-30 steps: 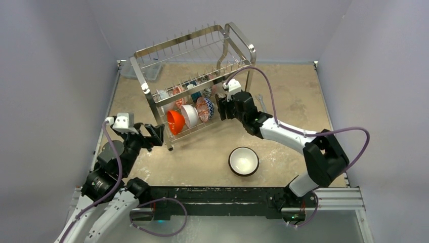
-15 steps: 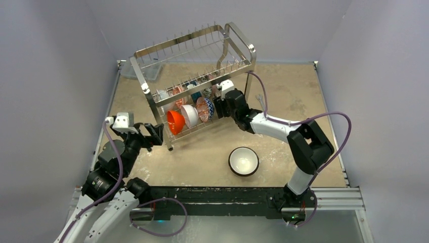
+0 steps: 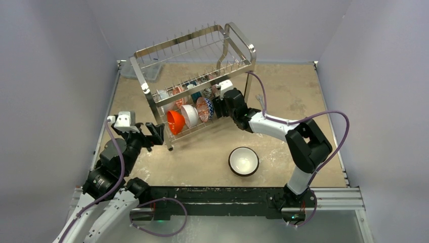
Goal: Load the bowls into the dish rack
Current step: Place the bowl in the dish rack.
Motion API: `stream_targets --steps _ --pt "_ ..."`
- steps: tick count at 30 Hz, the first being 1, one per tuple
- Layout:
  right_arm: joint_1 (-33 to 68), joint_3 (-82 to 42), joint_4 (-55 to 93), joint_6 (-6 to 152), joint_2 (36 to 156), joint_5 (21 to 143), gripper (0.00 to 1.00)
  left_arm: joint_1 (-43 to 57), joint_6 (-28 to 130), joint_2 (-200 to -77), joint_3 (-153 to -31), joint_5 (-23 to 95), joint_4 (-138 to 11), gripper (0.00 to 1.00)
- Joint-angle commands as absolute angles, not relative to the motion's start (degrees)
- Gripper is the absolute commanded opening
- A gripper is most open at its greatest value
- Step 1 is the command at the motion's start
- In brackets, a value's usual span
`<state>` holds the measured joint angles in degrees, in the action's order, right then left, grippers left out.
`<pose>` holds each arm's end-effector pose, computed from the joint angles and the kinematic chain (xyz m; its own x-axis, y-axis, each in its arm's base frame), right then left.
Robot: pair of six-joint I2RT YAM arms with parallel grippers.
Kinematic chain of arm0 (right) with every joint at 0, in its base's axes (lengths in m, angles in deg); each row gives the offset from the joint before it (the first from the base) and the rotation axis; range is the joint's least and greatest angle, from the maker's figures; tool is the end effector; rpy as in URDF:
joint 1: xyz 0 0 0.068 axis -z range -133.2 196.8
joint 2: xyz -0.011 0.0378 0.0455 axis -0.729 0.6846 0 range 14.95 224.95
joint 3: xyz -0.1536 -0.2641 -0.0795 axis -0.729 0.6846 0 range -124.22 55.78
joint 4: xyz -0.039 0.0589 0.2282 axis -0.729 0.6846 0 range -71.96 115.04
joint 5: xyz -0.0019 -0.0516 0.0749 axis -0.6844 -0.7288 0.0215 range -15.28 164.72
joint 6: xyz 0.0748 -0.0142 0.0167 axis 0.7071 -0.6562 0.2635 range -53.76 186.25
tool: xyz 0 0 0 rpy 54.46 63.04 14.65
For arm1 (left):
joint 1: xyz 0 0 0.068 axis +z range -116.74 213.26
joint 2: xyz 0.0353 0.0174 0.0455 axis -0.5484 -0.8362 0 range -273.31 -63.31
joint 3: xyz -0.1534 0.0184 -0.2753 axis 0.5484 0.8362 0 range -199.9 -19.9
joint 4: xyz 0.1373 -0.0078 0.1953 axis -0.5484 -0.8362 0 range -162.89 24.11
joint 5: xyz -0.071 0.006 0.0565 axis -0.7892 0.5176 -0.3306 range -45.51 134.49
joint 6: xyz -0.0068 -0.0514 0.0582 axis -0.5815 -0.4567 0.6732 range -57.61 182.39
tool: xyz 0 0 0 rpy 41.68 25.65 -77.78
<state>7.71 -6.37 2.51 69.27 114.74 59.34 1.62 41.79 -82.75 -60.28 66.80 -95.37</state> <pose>0.3310 0.2460 0.2778 -0.3138 -0.1892 -0.9304 -0.4012 0.9146 -0.0507 0.0544 -0.0038 0.3308 -0.1766 -0.2735 -0.9455 0.1106 0.9490 -0.2952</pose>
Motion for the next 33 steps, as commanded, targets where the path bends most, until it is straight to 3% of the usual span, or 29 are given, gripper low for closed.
stream_targets --steps 1,3,5,20,33 --pt "7.51 -8.60 3.59 69.80 111.43 57.84 0.81 1.54 40.94 -83.56 -60.24 66.65 -94.28 0.98" --pt "7.51 -8.18 3.75 70.16 110.61 57.44 0.95 1.58 40.98 -83.78 -60.27 66.56 -94.25 0.98" --pt "7.51 -7.97 4.16 70.52 109.83 57.27 0.99 1.58 40.95 -83.96 -60.25 66.55 -94.25 0.98" --pt "7.57 -3.36 10.25 77.06 101.46 60.27 0.99 1.58 41.03 -85.13 -60.18 65.85 -94.11 0.98" --pt "16.45 7.73 8.68 81.43 90.67 73.91 0.95 1.53 41.06 -91.79 -60.49 55.62 -88.88 0.73"
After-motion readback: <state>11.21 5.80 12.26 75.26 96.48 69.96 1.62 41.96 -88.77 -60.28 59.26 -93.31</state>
